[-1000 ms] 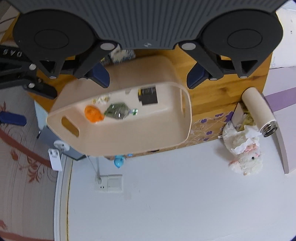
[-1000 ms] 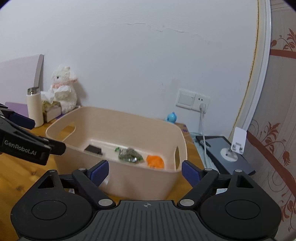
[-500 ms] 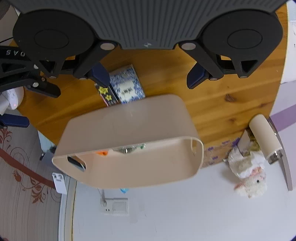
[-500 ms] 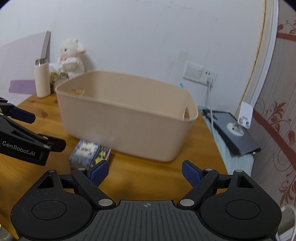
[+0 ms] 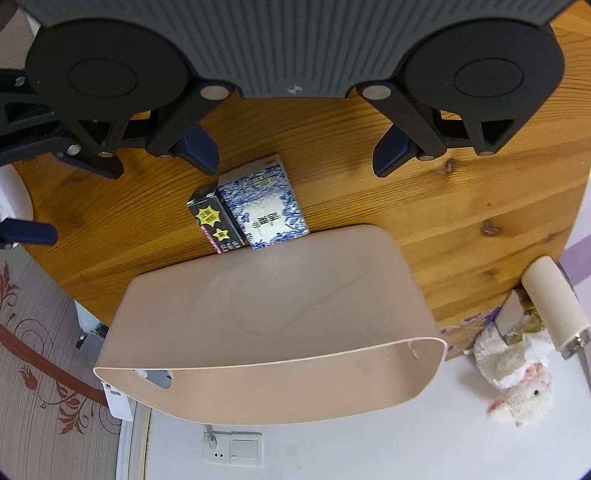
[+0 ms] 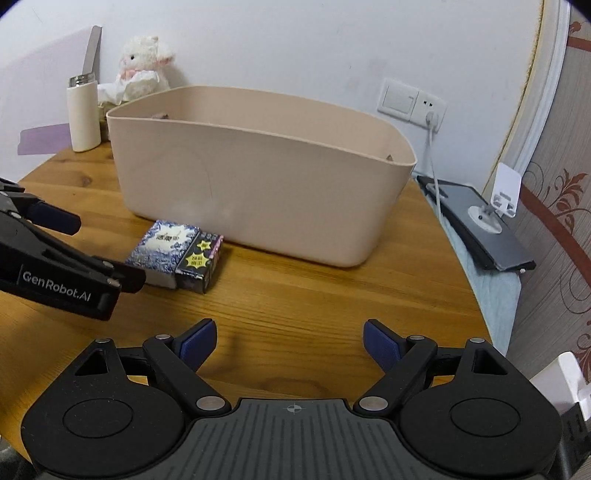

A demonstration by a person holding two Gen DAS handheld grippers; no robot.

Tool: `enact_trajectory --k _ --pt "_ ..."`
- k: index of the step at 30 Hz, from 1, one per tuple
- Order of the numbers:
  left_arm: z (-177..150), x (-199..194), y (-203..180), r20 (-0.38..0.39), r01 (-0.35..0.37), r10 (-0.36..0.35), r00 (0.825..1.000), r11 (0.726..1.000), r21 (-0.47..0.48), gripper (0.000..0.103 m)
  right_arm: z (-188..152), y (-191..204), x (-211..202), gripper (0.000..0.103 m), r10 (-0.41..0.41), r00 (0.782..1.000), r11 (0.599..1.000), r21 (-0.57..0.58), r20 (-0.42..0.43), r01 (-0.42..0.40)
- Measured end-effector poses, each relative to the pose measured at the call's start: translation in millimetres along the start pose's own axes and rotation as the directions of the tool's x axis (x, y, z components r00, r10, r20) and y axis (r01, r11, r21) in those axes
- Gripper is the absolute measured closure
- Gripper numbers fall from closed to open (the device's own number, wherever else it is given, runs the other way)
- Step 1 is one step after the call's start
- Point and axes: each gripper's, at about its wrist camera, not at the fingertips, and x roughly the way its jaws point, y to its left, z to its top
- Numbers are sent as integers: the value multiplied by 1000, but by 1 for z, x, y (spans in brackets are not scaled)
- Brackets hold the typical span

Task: Organize objects
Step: 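Withdraw both tools and approach the tissue pack and black star box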

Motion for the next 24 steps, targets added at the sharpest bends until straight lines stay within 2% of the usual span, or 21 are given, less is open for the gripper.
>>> enact_trajectory --k 12,19,24 --pt "6 24 -3 -22 75 -77 997 994 -82 12 -5 -4 22 15 11 999 1000 11 -48 -10" --pt "5 40 0 -38 2 -5 999 998 -69 12 -7 -4 27 13 20 998 1000 20 -53 -19" --pt "2 42 15 -31 -19 16 999 996 -84 12 -4 -1 30 13 39 998 999 17 -48 -38"
